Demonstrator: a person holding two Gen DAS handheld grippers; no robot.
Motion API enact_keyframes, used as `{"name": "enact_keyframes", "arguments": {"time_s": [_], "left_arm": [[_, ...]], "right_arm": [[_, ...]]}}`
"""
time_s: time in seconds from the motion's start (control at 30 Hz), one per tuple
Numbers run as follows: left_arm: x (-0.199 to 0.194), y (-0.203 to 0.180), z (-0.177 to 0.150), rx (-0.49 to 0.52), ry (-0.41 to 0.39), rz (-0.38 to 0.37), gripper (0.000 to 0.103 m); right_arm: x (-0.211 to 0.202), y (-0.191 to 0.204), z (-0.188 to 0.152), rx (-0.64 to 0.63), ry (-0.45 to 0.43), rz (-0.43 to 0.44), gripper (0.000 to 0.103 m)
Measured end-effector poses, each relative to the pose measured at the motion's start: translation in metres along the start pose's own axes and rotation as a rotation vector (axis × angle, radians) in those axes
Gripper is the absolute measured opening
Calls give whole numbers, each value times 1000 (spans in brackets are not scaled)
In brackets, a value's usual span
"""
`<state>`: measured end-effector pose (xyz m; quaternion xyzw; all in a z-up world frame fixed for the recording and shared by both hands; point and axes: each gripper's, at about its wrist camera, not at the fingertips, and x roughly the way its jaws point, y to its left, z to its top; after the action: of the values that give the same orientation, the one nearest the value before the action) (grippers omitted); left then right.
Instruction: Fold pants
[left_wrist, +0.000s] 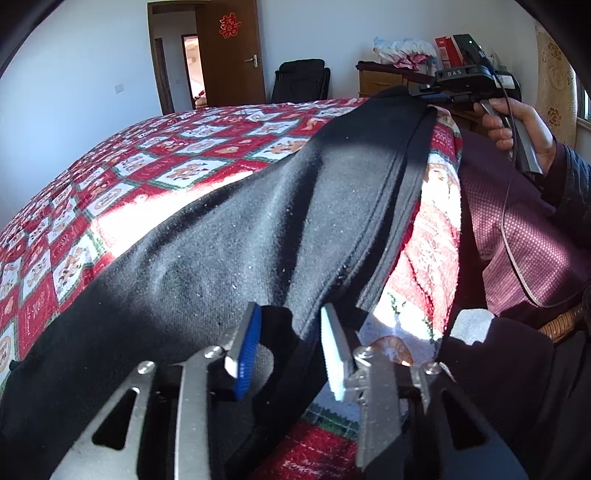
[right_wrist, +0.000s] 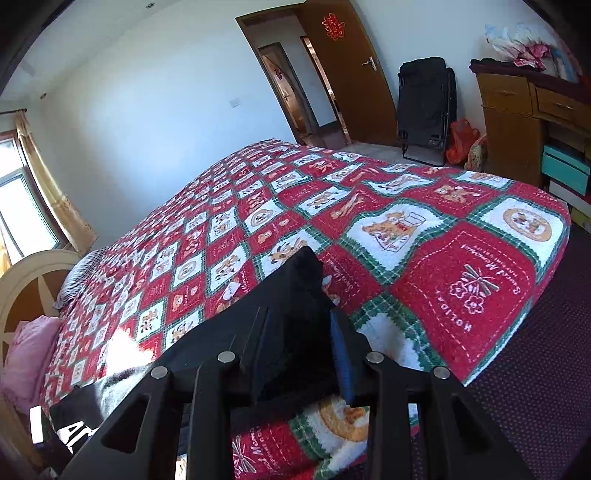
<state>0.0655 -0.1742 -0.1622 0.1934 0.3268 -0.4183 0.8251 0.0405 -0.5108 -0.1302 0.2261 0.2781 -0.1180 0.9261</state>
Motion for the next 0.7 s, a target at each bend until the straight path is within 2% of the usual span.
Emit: {"name": "enact_keyframes", "arguments": {"time_s": [0.03,0.13,0.4,0.53,0.7], "left_arm": [[-1,0,1,-3,-5,-10,13],[-2,-3,1,13,-9,-26,7],[-23,9,4,-45,-75,-48,5],[-15,3,-4,-25,-45,-87,5],[-6,-3,-10,-2,-17,-94,5]], "right_arm": [[-1,2,0,-16,-5,-8,13],[-4,5,1,-33,-19,6,9],[-30,14,6,-74,-81,8,8],[-26,6,0,-89,-47,-27,8],[-12,-9,-11,-62,6,-54,8]]}}
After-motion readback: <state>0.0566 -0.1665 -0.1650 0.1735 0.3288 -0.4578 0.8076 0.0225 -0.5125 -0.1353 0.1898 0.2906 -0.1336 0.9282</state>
